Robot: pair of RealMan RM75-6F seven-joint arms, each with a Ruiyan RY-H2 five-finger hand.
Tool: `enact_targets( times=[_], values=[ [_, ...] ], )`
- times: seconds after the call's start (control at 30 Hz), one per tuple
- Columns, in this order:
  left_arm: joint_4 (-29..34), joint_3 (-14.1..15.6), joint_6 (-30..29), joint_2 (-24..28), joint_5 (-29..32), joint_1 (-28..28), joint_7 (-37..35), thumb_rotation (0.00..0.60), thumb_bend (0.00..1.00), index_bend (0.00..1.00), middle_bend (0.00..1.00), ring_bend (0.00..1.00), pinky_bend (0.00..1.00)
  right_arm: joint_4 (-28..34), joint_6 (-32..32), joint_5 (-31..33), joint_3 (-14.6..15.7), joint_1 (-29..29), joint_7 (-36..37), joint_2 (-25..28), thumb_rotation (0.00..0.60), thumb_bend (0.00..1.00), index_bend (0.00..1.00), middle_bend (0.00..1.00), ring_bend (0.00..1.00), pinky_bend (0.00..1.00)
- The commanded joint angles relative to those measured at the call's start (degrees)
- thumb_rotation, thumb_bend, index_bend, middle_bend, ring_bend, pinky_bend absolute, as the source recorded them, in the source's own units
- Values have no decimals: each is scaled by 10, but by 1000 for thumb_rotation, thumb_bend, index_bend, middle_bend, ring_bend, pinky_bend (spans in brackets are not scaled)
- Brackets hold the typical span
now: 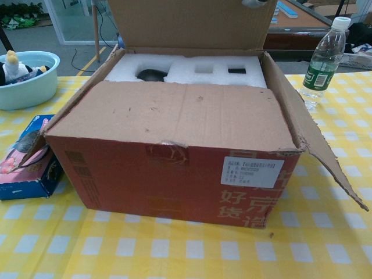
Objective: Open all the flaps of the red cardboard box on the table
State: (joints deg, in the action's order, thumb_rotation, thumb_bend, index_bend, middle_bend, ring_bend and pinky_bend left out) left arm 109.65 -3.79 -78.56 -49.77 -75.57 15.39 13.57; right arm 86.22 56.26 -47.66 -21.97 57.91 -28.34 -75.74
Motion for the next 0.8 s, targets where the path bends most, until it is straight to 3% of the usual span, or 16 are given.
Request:
enact_targets(
  times=[0.03,0.33,0.47,0.6,0.8],
  values=[
    [1,-1,0,1,-1,-1,0,240,507,355,261,121,0,-46,-7,31,-8,18,-12,-17,600,295,0,0,0,0],
    [3,-1,3,3,-3,-7,1,241,506,357,252,118,0,-163,-37,98,-4,46,-40,-57,600,294,0,0,0,0],
    [5,0,6,7,-3,-9,4,241,507,358,250,117,0,-175,-40,101,-2,49,-42,-59,600,308,0,1,0,0],
    [6,-1,8,9,1,-11,6,249,507,358,247,116,0,-125,-28,77,-2,34,-23,-33,600,333,0,31,0,0],
    [8,-3,10,7,3,-12,10,248,507,358,247,116,0,40,0,30,7,-23,18,52,600,389,41,135,0,0]
  ],
)
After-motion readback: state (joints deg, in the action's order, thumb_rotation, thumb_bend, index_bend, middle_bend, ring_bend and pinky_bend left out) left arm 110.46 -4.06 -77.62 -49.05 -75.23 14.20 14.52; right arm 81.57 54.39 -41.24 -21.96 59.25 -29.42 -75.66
